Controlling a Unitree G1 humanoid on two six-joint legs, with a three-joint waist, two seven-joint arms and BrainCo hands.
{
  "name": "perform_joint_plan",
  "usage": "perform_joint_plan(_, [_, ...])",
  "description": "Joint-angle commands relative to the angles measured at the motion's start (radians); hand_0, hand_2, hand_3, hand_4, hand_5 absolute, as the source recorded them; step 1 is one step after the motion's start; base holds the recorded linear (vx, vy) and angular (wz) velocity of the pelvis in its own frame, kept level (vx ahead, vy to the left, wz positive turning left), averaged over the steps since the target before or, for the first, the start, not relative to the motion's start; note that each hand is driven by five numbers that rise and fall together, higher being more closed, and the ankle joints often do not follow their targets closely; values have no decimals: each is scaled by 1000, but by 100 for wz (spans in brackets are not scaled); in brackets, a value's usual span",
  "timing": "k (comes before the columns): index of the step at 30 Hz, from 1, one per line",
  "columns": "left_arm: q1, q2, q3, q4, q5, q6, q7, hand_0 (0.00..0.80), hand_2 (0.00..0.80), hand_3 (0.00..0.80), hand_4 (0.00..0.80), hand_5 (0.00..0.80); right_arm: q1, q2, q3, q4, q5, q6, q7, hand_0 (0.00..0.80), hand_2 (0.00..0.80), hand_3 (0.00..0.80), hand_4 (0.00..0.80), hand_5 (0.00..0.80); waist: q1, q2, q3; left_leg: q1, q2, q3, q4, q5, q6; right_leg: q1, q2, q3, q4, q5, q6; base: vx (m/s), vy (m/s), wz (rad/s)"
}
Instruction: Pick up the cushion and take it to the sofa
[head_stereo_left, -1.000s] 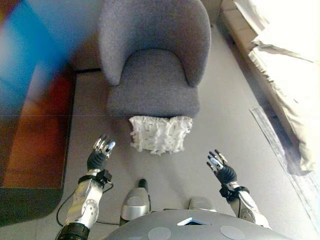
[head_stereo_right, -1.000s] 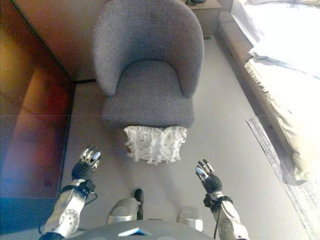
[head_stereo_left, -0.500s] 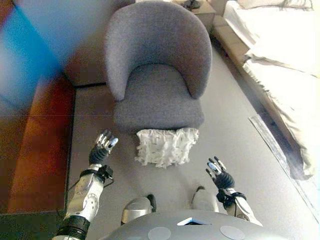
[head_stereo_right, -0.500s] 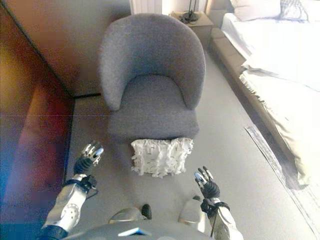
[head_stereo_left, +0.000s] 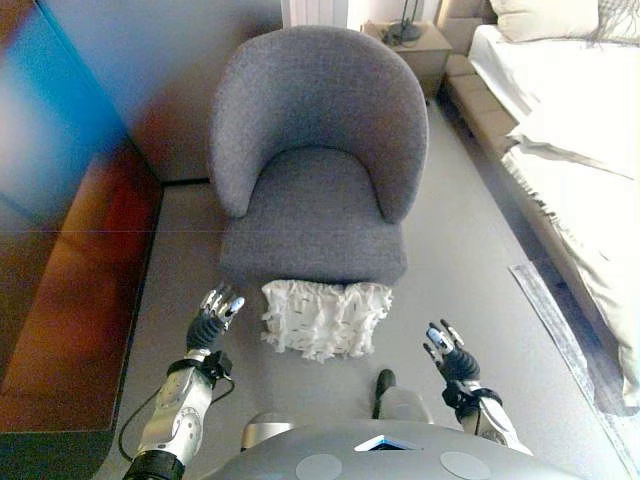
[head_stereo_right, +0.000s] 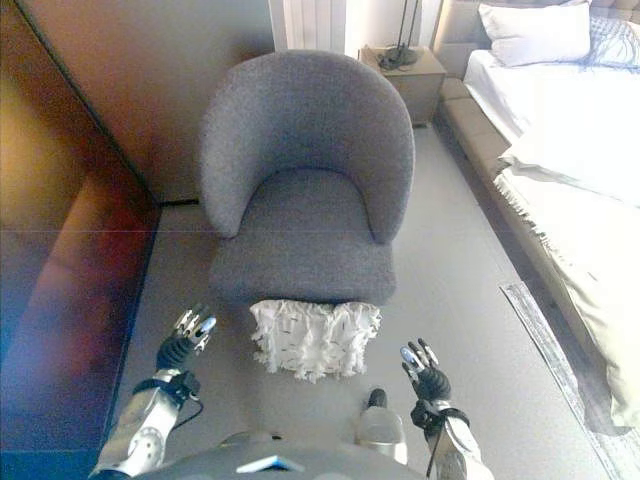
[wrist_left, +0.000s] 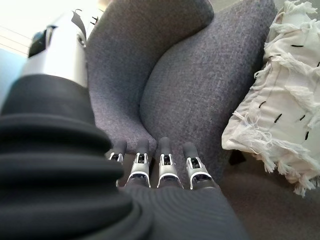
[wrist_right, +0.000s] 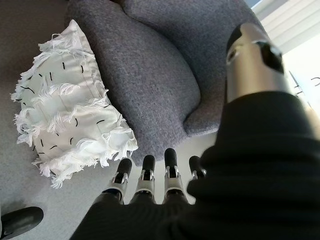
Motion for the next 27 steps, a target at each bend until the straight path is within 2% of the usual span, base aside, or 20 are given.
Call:
perform_joint_plan(1, [-1,29,60,-55,-17,-27,-21,0,0,0,0,0,-26,-22,40,-69,-20,-9,10,0,0,0,0,0,-26,-27,-7,10,-57,40,170,-106,92,-116,-27,33,24,80,59,336,-221,5])
perform_joint_plan(4, [3,23,55,-65,-15,-34,-25,0,0,0,0,0,-24,-54,63,-115,-32,0,33,0,0,0,0,0,-38,-24,-13,-5,-8,42,227,-26,64,-99,27,62,42,21,26,326,-249,1])
perform_joint_plan(6, [0,19,54,-65,-21,-29,-22,0,0,0,0,0,-33,-69,63,-112,-34,5,41,0,0,0,0,0,-42,-21,-19,-9,12,38,250,18,49,-91,52,64,45,-5,12,273,-220,-7])
perform_joint_plan(7, [-2,15,52,-76,-16,-21,-15,0,0,0,0,0,-38,-82,61,-119,-30,10,42,0,0,0,0,0,-45,-19,-23,-19,25,30,287,51,36,-81,70,65,51,-28,-8,277,-242,-10])
perform_joint_plan(9, [-5,10,43,-78,-15,-29,-11,0,0,0,0,0,-40,-92,58,-126,-19,9,43,0,0,0,0,0,-49,-21,-23,-52,41,28,386,94,21,-64,88,68,55,-54,-38,228,-234,2])
perform_joint_plan(11, [-11,3,35,-83,-25,-38,-5,0,0,0,0,0,-37,-108,55,-130,-11,5,53,0,0,0,0,0,-50,-27,-17,-117,48,31,549,138,13,-41,101,69,62,-82,-73,166,-217,20])
perform_joint_plan(13, [-14,-2,32,-95,-31,-34,-5,0,0,0,0,0,-30,-115,50,-125,-9,-10,59,0,0,0,0,0,-46,-37,-2,-225,66,39,718,156,18,-18,105,61,74,-107,-104,106,-197,15])
perform_joint_plan(14, [-14,-4,31,-97,-26,-32,-8,0,0,0,0,0,-27,-114,47,-121,-6,-17,59,0,0,0,0,0,-44,-39,7,-268,88,47,744,158,24,-6,107,53,81,-119,-113,117,-160,2])
perform_joint_plan(16, [-9,-5,25,-96,-25,-37,-14,0,0,0,0,0,-19,-108,41,-125,0,-19,66,0,0,0,0,0,-38,-38,24,-296,106,70,689,148,34,26,114,48,85,-135,-113,124,-77,8])
perform_joint_plan(19, [0,-1,28,-100,-33,-42,-28,0,0,0,0,0,-4,-108,36,-147,0,-17,60,0,0,0,0,0,-38,-29,34,-265,127,109,517,198,17,49,125,36,87,-159,-110,103,1,-7])
perform_joint_plan(22, [2,4,20,-109,-35,-52,-35,0,0,0,0,0,9,-110,33,-162,11,-26,55,0,0,0,0,0,-37,-14,39,-249,145,88,347,246,-8,64,132,38,84,-177,-101,77,50,8])
perform_joint_plan(23, [2,3,19,-110,-31,-52,-38,0,0,0,0,0,17,-108,28,-167,13,-28,55,0,0,0,0,0,-37,-7,37,-229,143,78,278,239,-14,69,128,38,81,-182,-93,70,64,8])
perform_joint_plan(27, [4,7,16,-114,-33,-50,-38,0,0,0,0,0,37,-106,16,-172,21,-33,60,0,0,0,0,0,-49,9,25,-164,135,83,161,200,-24,68,117,37,85,-191,-75,72,74,6])
